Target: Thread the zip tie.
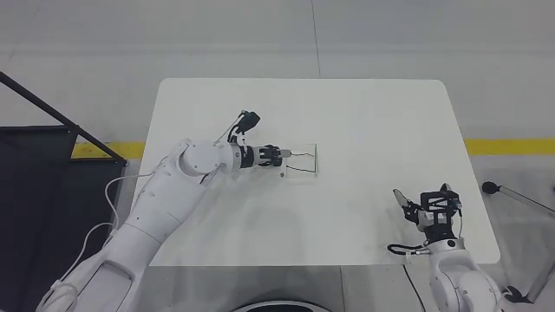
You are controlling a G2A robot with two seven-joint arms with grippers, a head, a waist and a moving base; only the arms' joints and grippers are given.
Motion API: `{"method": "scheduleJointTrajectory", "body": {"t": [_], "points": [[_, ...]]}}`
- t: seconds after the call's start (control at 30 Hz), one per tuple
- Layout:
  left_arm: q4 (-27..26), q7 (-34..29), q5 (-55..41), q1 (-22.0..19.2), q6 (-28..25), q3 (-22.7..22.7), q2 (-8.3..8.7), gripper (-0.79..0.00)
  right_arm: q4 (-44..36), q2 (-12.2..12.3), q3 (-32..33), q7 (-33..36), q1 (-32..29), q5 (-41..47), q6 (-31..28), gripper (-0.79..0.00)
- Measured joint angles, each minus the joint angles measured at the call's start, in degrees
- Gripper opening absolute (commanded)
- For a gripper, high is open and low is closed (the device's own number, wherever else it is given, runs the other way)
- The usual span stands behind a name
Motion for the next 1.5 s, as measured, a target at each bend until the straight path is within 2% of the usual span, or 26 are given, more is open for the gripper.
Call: {"method": "scheduleJointTrajectory", "body": {"t": [0.07, 0.27, 0.43, 0.87, 0.97, 1.0, 1.33, 1.5], "points": [[0.3, 0.0, -0.1, -0.1, -0.1, 0.1, -0.10, -0.465, 0.0, 0.0, 0.0, 0.0, 0.0, 0.0, 0.0, 0.000], [1.0, -0.4, -0.9, -0.3, -0.7, 0.1, -0.36, -0.480, 0.0, 0.0, 0.0, 0.0, 0.0, 0.0, 0.0, 0.000], [1.4, -0.3, -0.8, -0.5, -0.8, 0.2, -0.51, -0.560, 0.0, 0.0, 0.0, 0.0, 0.0, 0.0, 0.0, 0.000], [1.9, -0.6, -0.9, -0.7, -1.2, 0.0, -0.77, -0.653, 0.0, 0.0, 0.0, 0.0, 0.0, 0.0, 0.0, 0.000], [1.9, -0.6, -1.0, -0.6, -1.6, -0.2, -0.74, -0.723, 0.0, 0.0, 0.0, 0.0, 0.0, 0.0, 0.0, 0.000], [1.9, -0.6, -1.0, -0.6, -1.6, -0.2, -0.74, -0.779, 0.0, 0.0, 0.0, 0.0, 0.0, 0.0, 0.0, 0.000], [1.7, -0.9, -0.7, -0.5, -2.1, -0.8, -0.68, -0.785, 0.0, 0.0, 0.0, 0.0, 0.0, 0.0, 0.0, 0.000], [0.3, -1.0, -0.5, 0.4, -3.8, -2.4, -0.11, -0.785, 0.0, 0.0, 0.0, 0.0, 0.0, 0.0, 0.0, 0.000]]}}
